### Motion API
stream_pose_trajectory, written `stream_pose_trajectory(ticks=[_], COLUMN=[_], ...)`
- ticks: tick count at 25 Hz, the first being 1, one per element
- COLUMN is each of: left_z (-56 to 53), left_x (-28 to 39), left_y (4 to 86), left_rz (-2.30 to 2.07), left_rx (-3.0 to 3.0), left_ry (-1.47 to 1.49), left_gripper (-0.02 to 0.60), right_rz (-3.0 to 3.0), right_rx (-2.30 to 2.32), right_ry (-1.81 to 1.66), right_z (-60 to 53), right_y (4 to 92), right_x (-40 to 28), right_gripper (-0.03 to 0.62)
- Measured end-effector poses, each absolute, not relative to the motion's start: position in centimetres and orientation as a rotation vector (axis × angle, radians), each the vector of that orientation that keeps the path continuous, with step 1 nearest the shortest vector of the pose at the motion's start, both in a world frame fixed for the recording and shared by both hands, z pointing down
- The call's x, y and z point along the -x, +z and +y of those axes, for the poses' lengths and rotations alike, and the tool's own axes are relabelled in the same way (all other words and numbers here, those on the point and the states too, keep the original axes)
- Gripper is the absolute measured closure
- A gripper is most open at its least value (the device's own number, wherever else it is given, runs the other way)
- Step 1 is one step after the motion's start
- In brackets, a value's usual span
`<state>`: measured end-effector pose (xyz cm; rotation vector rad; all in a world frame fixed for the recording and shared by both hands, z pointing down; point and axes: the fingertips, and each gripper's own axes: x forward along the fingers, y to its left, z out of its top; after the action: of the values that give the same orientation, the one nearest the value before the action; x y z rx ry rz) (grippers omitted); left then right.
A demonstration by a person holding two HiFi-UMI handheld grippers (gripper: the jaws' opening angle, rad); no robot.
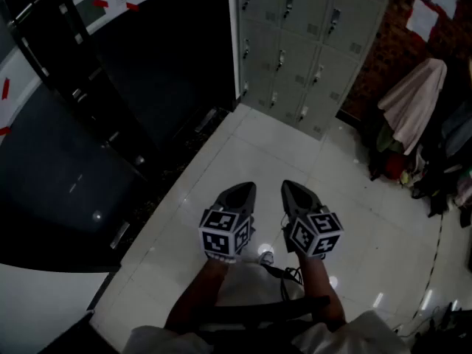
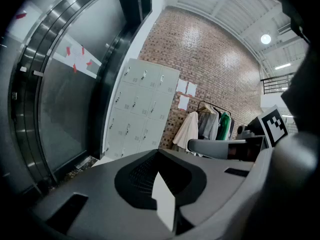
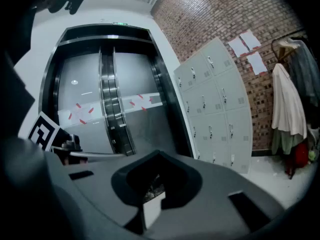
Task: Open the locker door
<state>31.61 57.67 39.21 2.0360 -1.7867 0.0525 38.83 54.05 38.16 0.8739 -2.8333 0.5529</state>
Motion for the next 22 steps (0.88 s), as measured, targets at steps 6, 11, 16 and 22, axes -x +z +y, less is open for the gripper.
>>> stream_pose_trajectory(ticks=[6, 11, 16, 22], left_z=[54.9, 53.0, 50.9, 47.5], left_x=[-33.5, -35.3, -36.5, -34.4], left_y=[39.4, 39.3, 39.9, 41.6], left_rz=[-1.805, -1.827, -1.841, -1.845], left_rx=[-2.023, -2.015, -1.986, -1.948], left_ry=[0.051, 0.037, 0.023, 0.019], left_gripper=[0.588, 0.588, 0.588, 0.588], right_rz=[-2.816, -2.86, -2.897, -2.884], right_rx=[-0.844, -0.738, -0.618, -0.582], right_ry=[0.585, 0.589, 0.688, 0.742], right_z=[51.1, 49.3, 47.7, 44.8], right_y=[39.0, 39.5, 40.4, 41.9], right_x=[-40.8, -41.6, -42.5, -40.7], right_gripper=[0.58, 0.58, 0.58, 0.58])
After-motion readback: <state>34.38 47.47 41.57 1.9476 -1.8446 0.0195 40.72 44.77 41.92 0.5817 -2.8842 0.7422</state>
